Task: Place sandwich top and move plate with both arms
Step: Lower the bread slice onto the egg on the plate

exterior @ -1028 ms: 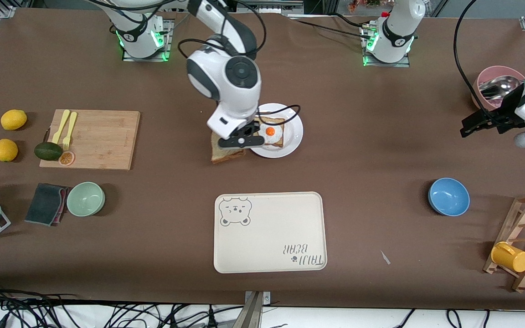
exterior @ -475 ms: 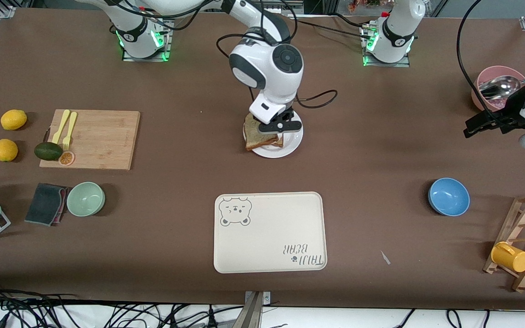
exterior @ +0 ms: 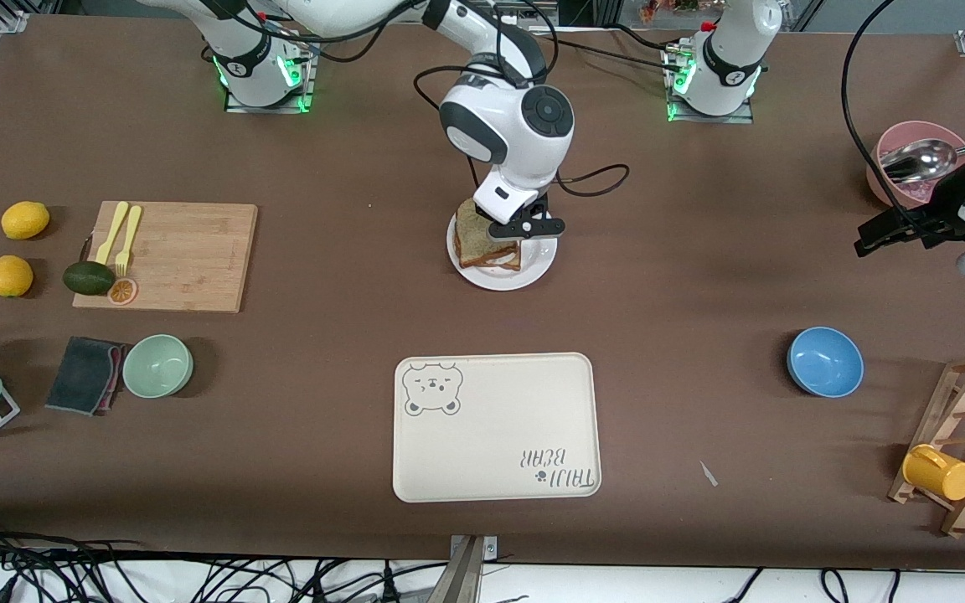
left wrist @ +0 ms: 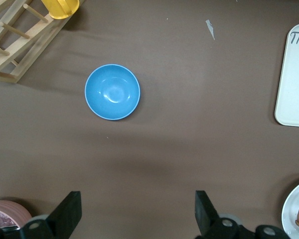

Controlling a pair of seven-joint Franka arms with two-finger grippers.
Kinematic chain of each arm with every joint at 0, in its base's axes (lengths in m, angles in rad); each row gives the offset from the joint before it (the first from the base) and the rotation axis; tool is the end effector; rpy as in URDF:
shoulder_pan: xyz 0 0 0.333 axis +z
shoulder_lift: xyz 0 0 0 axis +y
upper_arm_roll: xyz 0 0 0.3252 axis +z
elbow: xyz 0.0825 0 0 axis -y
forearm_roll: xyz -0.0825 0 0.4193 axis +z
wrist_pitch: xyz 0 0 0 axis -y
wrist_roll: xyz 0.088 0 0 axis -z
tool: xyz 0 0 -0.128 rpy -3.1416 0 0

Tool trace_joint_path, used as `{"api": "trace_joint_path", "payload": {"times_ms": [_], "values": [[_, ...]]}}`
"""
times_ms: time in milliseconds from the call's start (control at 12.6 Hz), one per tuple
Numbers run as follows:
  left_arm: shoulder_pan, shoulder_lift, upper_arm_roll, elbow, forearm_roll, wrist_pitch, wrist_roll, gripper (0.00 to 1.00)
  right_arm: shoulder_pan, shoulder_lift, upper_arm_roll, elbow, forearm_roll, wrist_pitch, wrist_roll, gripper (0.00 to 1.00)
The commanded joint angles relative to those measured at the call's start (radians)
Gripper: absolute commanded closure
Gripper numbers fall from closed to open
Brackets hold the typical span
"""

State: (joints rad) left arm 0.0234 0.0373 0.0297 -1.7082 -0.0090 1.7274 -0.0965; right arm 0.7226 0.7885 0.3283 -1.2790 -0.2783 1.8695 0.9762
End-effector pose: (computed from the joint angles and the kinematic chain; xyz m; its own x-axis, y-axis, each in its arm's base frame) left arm 0.6067 0.0310 0.5337 0.9884 0.1504 -0.0188 0.1506 -0.9886 0.0060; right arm 0.4451 0.6185 0.2537 0.9924 0.0996 -0.0723 0.1090 -0.9841 0.1402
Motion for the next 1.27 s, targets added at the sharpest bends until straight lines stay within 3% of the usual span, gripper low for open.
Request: {"api": "trace_joint_path", "payload": {"times_ms": [0, 554, 712, 870, 1028, 1187], "values": [[0.003, -0.004, -0.004, -0.007, 0.023, 0.011, 0.008, 0.0, 0.04, 0.035, -0.023, 0.049, -0.009, -0.027, 0.032, 1.0], [0.003, -0.002, -0.004, -0.005, 0.02, 0.011, 0.008, 0.0, 0.04, 0.047, -0.023, 0.066, -0.007, -0.018, 0.062, 1.0], [0.001, 0.003, -0.004, -0.005, 0.02, 0.011, 0.006, 0.0, 0.04, 0.051, -0.032, 0.064, -0.007, -0.021, 0.062, 0.73], [0.001, 0.003, -0.007, -0.005, 0.017, 0.011, 0.006, 0.0, 0.043, 0.051, -0.035, 0.066, -0.009, -0.015, 0.064, 0.34], [-0.002, 0.003, -0.008, -0.007, 0.015, 0.011, -0.005, 0.0, 0.034, 0.049, -0.035, 0.082, -0.006, -0.021, 0.058, 0.31], [-0.006, 0.003, -0.008, -0.005, 0.011, 0.009, -0.008, 0.0, 0.024, 0.047, -0.037, 0.098, 0.001, -0.026, 0.055, 0.23]]}}
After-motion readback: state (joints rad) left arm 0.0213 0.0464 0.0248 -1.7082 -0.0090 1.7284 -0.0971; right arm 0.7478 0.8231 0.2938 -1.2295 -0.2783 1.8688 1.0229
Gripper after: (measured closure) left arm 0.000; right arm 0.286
